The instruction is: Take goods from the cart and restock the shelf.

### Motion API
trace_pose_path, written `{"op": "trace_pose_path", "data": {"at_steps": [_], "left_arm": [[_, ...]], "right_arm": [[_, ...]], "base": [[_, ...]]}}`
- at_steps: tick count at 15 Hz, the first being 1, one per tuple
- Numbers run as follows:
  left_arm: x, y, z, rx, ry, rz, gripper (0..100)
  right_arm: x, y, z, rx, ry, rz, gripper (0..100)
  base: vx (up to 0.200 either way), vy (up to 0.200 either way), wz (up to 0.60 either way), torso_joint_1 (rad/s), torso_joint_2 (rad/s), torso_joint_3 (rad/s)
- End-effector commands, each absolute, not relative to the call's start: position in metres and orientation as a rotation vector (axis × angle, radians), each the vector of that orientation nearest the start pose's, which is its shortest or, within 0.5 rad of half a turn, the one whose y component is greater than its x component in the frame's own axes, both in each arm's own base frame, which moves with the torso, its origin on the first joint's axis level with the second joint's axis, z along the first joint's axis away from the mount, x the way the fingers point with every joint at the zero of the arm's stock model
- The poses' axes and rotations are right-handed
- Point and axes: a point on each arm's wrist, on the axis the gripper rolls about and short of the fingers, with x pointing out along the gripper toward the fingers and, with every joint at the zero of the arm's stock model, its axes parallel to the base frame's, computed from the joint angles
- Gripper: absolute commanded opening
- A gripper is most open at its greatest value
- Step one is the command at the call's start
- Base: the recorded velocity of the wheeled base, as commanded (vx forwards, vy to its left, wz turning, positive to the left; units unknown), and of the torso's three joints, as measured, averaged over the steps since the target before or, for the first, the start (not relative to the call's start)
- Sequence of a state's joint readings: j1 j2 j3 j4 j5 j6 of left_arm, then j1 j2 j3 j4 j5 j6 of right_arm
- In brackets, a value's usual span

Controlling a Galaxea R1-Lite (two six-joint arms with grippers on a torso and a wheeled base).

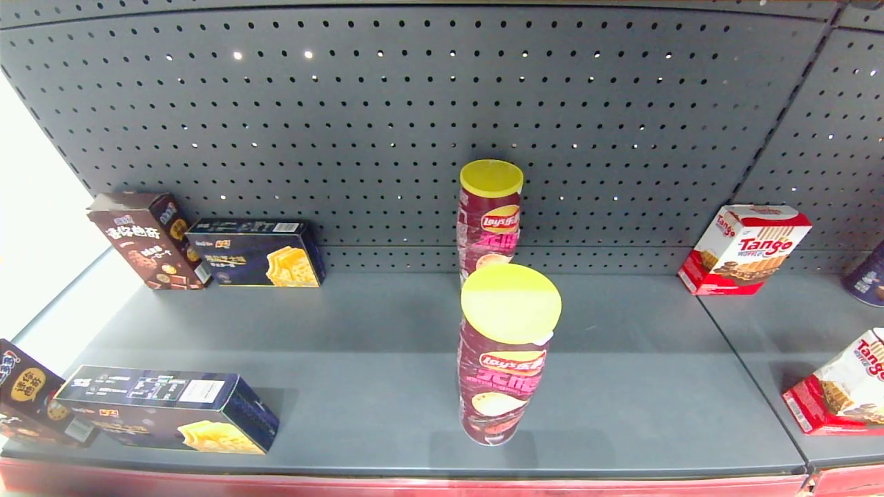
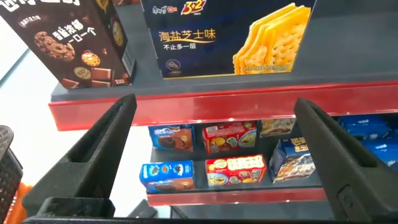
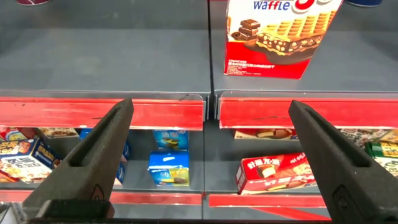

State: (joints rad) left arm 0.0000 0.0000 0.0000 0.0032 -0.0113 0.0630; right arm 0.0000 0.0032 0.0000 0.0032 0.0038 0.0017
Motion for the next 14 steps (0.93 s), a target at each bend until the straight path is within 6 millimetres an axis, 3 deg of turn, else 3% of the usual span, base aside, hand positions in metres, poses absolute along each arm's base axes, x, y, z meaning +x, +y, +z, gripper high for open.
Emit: {"op": "trace_pose_path", "data": {"at_steps": [1,14], "left_arm": [[-0.0227,-0.0002,0.0752,0.063,0.004,-0.009,100],[-0.0227,-0.0001,0.0755,0.015,0.002,0.0,100]], "right_arm": [[-0.0225,0.0002,0.0753,0.002,0.008,0.008,100],[-0.0225,0.0002,0.0753,0.002,0.008,0.008,100]], "base": [[0.0,0.0,0.0,0.0,0.0,0.0],[-0.015,0.0,0.0,0.0,0.0,0.0]]}}
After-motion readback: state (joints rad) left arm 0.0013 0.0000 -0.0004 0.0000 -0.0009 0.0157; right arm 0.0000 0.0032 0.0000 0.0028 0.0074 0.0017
